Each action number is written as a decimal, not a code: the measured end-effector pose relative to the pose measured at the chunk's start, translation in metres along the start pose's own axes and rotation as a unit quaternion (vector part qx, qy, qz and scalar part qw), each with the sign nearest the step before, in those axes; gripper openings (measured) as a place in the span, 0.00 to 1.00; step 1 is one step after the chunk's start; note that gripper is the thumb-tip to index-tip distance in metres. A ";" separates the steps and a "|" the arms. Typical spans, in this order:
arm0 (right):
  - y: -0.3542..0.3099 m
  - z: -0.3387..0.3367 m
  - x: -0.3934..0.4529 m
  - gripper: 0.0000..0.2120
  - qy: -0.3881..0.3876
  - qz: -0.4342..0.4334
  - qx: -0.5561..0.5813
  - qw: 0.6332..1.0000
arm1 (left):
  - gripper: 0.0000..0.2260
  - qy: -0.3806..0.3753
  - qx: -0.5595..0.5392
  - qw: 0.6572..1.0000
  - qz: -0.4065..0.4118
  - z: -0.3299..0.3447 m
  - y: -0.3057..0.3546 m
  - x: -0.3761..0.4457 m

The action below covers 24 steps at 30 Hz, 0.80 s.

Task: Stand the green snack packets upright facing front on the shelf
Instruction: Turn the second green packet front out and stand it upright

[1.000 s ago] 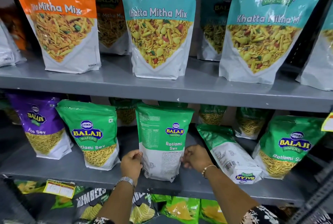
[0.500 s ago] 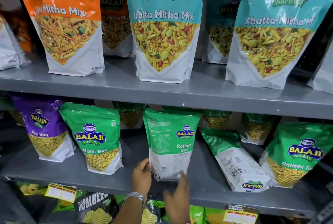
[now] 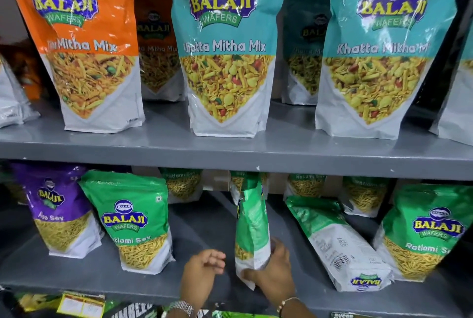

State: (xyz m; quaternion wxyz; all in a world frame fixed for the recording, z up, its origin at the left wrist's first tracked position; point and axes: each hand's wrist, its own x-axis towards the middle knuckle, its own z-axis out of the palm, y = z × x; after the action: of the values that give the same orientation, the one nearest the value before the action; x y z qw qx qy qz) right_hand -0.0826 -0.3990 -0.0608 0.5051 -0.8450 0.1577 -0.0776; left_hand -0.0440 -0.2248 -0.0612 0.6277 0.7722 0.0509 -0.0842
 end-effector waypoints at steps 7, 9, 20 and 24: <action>0.017 -0.032 0.038 0.36 -0.101 0.003 0.066 0.993 | 0.29 0.015 -0.054 0.997 0.051 -0.001 0.005 0.026; 0.018 -0.045 0.056 0.31 -0.130 -0.005 0.035 0.991 | 0.32 0.007 -0.066 0.996 0.054 -0.001 0.007 0.035; 0.022 -0.046 0.081 0.30 -0.155 0.045 0.091 0.983 | 0.23 -0.097 -0.052 0.993 0.042 0.018 0.030 0.044; 0.024 -0.040 0.072 0.36 -0.172 0.053 0.144 0.973 | 0.13 -0.019 -0.018 0.999 0.040 0.022 0.019 0.045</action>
State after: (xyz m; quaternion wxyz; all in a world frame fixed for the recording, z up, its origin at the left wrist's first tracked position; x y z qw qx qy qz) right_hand -0.0312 -0.4670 -0.0645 0.6446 -0.7544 0.1000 0.0736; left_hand 0.0025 -0.2518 -0.0559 0.6450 0.7607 0.0097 -0.0725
